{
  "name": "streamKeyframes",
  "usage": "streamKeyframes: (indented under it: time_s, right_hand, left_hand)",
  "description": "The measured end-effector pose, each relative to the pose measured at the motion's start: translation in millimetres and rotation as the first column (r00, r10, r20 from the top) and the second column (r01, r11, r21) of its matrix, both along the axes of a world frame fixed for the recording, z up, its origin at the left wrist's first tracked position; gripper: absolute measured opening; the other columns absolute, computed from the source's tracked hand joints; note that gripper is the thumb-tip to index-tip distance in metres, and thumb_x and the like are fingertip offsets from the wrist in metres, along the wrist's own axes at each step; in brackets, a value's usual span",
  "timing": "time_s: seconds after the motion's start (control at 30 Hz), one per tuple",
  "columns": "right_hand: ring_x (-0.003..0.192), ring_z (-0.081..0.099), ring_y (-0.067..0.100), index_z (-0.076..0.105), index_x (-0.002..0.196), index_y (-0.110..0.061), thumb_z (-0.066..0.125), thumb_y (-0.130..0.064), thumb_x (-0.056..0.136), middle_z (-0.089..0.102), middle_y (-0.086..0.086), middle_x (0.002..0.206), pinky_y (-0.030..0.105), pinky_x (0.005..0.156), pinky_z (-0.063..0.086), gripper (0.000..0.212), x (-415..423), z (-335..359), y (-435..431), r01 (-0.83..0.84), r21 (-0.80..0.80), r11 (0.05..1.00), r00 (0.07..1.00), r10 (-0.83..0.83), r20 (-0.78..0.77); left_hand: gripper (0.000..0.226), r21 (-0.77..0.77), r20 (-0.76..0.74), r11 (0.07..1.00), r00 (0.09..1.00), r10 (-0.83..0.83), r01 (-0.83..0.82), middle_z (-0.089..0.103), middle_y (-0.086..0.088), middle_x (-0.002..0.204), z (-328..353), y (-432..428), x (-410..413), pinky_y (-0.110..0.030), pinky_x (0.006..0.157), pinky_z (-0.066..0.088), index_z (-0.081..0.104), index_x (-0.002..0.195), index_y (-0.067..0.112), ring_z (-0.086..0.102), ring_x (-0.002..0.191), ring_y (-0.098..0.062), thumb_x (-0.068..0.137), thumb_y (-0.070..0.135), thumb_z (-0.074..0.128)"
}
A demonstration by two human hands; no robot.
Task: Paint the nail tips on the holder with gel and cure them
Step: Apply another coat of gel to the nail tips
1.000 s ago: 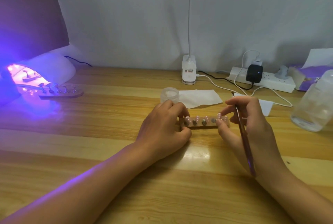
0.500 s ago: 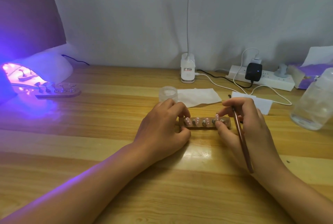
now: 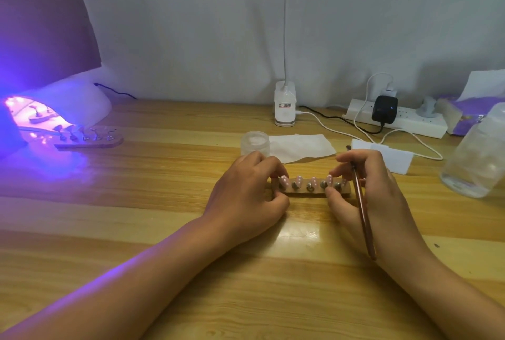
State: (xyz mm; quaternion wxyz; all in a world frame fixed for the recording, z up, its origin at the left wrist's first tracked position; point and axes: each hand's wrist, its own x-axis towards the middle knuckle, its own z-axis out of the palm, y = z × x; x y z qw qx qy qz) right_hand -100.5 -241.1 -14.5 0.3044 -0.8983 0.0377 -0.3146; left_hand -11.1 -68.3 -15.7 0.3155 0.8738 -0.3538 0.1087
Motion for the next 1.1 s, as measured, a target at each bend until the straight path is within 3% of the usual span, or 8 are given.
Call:
streamKeyframes:
  time_s: [0.17, 0.4, 0.67, 1.1]
  right_hand:
    - [0.097, 0.056, 0.014, 0.044, 0.124, -0.018, 0.067, -0.005, 0.085, 0.055, -0.007, 0.104, 0.032, 0.080, 0.050, 0.047, -1.6, -1.8, -3.4, 0.020, 0.020, 1.000, 1.000, -0.020, -0.015]
    - [0.092, 0.057, 0.009, 0.047, 0.123, -0.017, 0.063, -0.004, 0.089, 0.056, -0.007, 0.100, 0.018, 0.072, 0.044, 0.040, 0.2, -3.7, -5.5, 0.035, 0.007, 0.999, 0.999, -0.035, -0.023]
    - [0.091, 0.058, 0.006, 0.047, 0.120, -0.018, 0.063, -0.004, 0.089, 0.058, -0.006, 0.099, 0.013, 0.071, 0.041, 0.037, 0.7, -4.1, -5.8, 0.029, 0.050, 0.998, 0.999, -0.028, -0.028]
    - [0.091, 0.058, 0.007, 0.048, 0.119, -0.017, 0.064, -0.004, 0.089, 0.058, -0.007, 0.097, 0.015, 0.072, 0.043, 0.037, 0.2, -3.5, -5.3, 0.028, 0.062, 0.998, 0.999, -0.026, -0.030]
  left_hand:
    - [0.021, 0.003, 0.001, 1.000, 1.000, 0.021, -0.021, 0.047, 0.013, 0.100, -2.0, -0.6, 1.2, -0.026, 0.075, 0.047, 0.063, 0.106, 0.032, 0.048, 0.095, -0.007, 0.084, 0.031, 0.063]
    - [0.018, 0.007, 0.008, 1.000, 1.000, 0.028, -0.028, 0.053, 0.010, 0.099, -1.5, -0.8, 0.0, -0.032, 0.077, 0.049, 0.064, 0.104, 0.028, 0.052, 0.093, -0.011, 0.086, 0.030, 0.061]
    - [0.023, 0.048, -0.023, 0.998, 0.999, 0.040, -0.039, 0.055, 0.007, 0.100, -3.2, -1.4, 2.3, -0.032, 0.082, 0.044, 0.065, 0.109, 0.028, 0.053, 0.093, -0.014, 0.088, 0.031, 0.059]
    - [0.020, 0.046, -0.081, 0.998, 0.995, 0.052, -0.049, 0.053, 0.010, 0.099, -3.4, -1.7, 4.1, -0.030, 0.080, 0.039, 0.064, 0.109, 0.030, 0.050, 0.090, -0.011, 0.090, 0.032, 0.059]
